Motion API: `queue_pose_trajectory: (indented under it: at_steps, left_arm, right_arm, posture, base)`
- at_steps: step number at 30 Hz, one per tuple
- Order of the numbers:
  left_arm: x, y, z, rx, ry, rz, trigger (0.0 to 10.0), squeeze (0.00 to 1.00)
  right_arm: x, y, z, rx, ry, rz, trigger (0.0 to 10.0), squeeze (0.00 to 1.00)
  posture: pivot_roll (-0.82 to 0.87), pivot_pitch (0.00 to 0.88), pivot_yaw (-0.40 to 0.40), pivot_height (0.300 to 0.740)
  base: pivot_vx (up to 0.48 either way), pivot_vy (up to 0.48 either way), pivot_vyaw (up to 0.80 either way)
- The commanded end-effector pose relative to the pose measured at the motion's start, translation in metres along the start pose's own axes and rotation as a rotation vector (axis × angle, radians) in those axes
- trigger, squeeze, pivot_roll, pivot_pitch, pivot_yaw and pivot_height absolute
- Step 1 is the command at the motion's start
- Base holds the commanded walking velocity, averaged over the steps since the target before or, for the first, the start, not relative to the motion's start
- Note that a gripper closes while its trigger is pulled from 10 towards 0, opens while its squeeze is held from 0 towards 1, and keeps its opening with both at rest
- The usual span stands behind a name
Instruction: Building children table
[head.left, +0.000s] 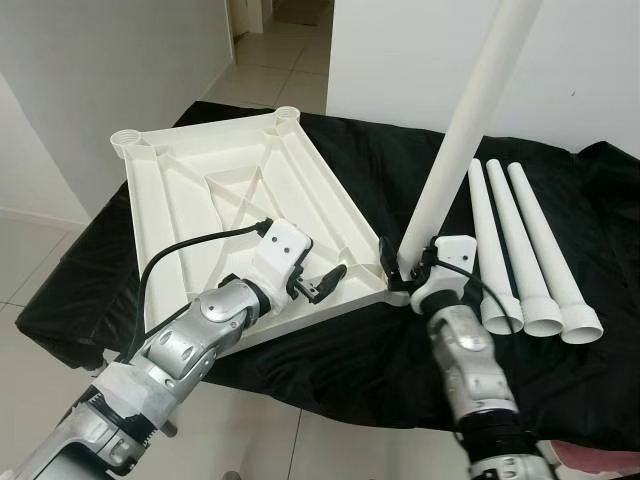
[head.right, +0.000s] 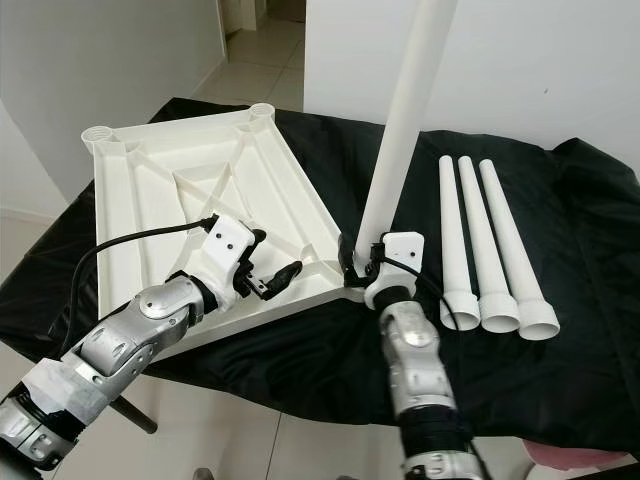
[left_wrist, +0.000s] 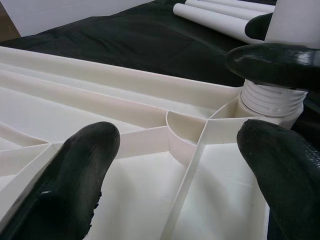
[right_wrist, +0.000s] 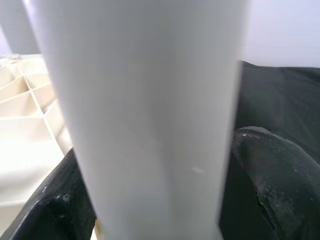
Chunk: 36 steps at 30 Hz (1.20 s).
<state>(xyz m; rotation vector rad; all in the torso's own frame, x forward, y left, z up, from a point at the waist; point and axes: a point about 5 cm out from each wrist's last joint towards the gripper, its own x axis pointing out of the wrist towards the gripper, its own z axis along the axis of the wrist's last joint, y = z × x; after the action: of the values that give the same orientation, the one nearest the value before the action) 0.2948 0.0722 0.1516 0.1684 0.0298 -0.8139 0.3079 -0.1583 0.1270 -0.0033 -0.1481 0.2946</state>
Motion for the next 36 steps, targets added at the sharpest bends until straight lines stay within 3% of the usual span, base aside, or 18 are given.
queue_pose_trajectory:
  at_steps: [1,5,6,9,10,11,12,20,21,22,29,36]
  left_arm:
    - [-0.004,-0.02,0.0,0.007,-0.002,-0.373,10.0,0.0]
    - [-0.003,-0.019,0.001,0.009,-0.003,-0.372,10.0,0.0]
    - [-0.002,-0.019,0.002,0.013,-0.005,-0.381,10.0,0.0]
    - [-0.002,-0.019,0.003,0.017,-0.003,-0.388,10.0,0.0]
    - [-0.001,-0.019,0.003,0.02,-0.003,-0.39,10.0,0.0]
    - [-0.001,-0.019,0.003,0.02,-0.003,-0.39,10.0,0.0]
    - [-0.001,-0.019,0.003,0.021,-0.002,-0.391,10.0,0.0]
    - [-0.002,-0.019,0.002,0.019,0.0,-0.388,10.0,0.0]
    - [-0.003,-0.019,0.002,0.018,0.0,-0.387,10.0,0.0]
    - [-0.003,-0.019,0.002,0.018,0.0,-0.387,10.0,0.0]
    - [-0.003,-0.019,0.002,0.018,0.003,-0.39,10.0,0.0]
    - [-0.003,-0.019,0.001,0.018,0.006,-0.39,10.0,0.0]
  right_arm:
    - [0.001,0.003,-0.002,-0.004,0.004,0.055,10.0,0.0]
    - [0.003,-0.002,-0.001,-0.054,0.017,0.134,10.0,0.0]
    - [0.005,-0.006,-0.001,-0.085,0.038,0.203,10.0,0.0]
    - [0.007,-0.009,0.0,-0.096,0.042,0.232,9.6,0.0]
    - [0.008,-0.011,0.0,-0.102,0.046,0.234,2.7,0.0]
    - [0.008,-0.011,0.0,-0.102,0.046,0.234,2.7,0.0]
    - [0.008,-0.013,0.001,-0.104,0.049,0.236,0.0,0.0]
    - [0.005,-0.019,-0.001,-0.091,0.057,0.234,0.0,0.0]
    - [0.004,-0.02,-0.002,-0.085,0.06,0.23,1.4,0.0]
    - [0.004,-0.02,-0.003,-0.082,0.062,0.223,10.0,0.0]
    - [0.003,-0.02,-0.005,-0.039,0.058,0.169,10.0,0.0]
    - [0.003,-0.014,-0.007,-0.003,0.079,0.037,10.0,0.0]
  posture:
    - [-0.01,0.0,0.015,0.74]
    - [-0.02,0.0,0.025,0.74]
    - [-0.02,0.0,0.029,0.74]
    - [-0.02,0.0,0.033,0.74]
    - [-0.02,0.0,0.033,0.74]
    - [-0.02,0.0,0.033,0.74]
    - [-0.02,0.0,0.032,0.74]
    - [-0.02,0.0,0.027,0.74]
    - [-0.02,0.0,0.027,0.74]
    - [-0.02,0.0,0.027,0.74]
    - [-0.02,0.0,0.028,0.74]
    - [-0.03,0.0,0.026,0.74]
  base:
    - [0.0,0.0,0.0]
    - [0.0,0.0,0.0]
    - [0.0,0.0,0.0]
    - [0.0,0.0,0.0]
    - [0.0,0.0,0.0]
    - [0.0,0.0,0.0]
    - [0.0,0.0,0.0]
    - [0.0,0.0,0.0]
    - [0.0,0.0,0.0]
    - [0.0,0.0,0.0]
    - [0.0,0.0,0.0]
    - [0.0,0.0,0.0]
